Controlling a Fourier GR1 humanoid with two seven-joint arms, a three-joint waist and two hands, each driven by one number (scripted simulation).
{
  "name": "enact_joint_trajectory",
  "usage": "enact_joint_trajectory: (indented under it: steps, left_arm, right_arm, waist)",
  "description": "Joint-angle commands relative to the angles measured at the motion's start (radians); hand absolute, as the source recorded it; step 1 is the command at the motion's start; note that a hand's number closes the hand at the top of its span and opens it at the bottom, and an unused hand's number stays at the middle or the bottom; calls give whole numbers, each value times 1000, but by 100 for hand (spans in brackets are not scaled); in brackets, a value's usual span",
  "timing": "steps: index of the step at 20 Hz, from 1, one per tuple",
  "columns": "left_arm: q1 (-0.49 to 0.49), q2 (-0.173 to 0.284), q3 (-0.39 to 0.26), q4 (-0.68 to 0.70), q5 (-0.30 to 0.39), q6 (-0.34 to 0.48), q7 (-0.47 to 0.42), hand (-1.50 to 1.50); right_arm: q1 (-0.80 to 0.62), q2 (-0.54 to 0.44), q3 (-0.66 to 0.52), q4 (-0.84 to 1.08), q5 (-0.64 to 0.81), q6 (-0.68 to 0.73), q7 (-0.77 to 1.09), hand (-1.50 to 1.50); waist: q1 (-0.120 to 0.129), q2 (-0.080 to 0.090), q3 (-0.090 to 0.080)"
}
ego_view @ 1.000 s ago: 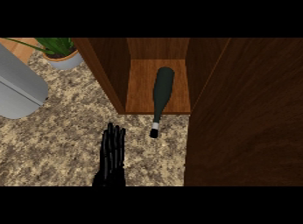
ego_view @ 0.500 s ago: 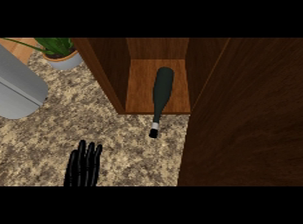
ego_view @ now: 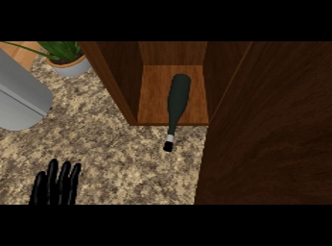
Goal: Pick up the wine, place it into the cabinet and close the cabinet
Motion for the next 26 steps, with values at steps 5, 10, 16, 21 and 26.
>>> enact_joint_trajectory:
  steps: [5, 10, 16, 21, 26]
  left_arm:
    - [114, 93, 177, -75, 109, -103, -37, -150]
    - [163, 205, 373, -138, 232, -208, 16, -150]
    - [274, 205, 404, -79, 226, -300, -55, -150]
    - [264, 239, 520, -107, 291, -333, 0, -150]
    - [222, 257, 593, -69, 346, -363, 59, -150]
  right_arm:
    - [34, 11, 218, -161, -41, 31, 72, 150]
    - [20, 36, 358, -146, 26, 11, 83, 150]
    - [-35, 114, 546, -154, 175, -104, 140, 150]
    - [-59, 116, 745, -97, 313, -261, 74, 150]
    - [-142, 115, 816, -51, 389, -394, 53, 150]
  waist:
    - [9, -2, -2]
    - [8, -2, -1]
    - [9, -7, -3]
    - [-2, -8, -2]
    - [-7, -4, -2]
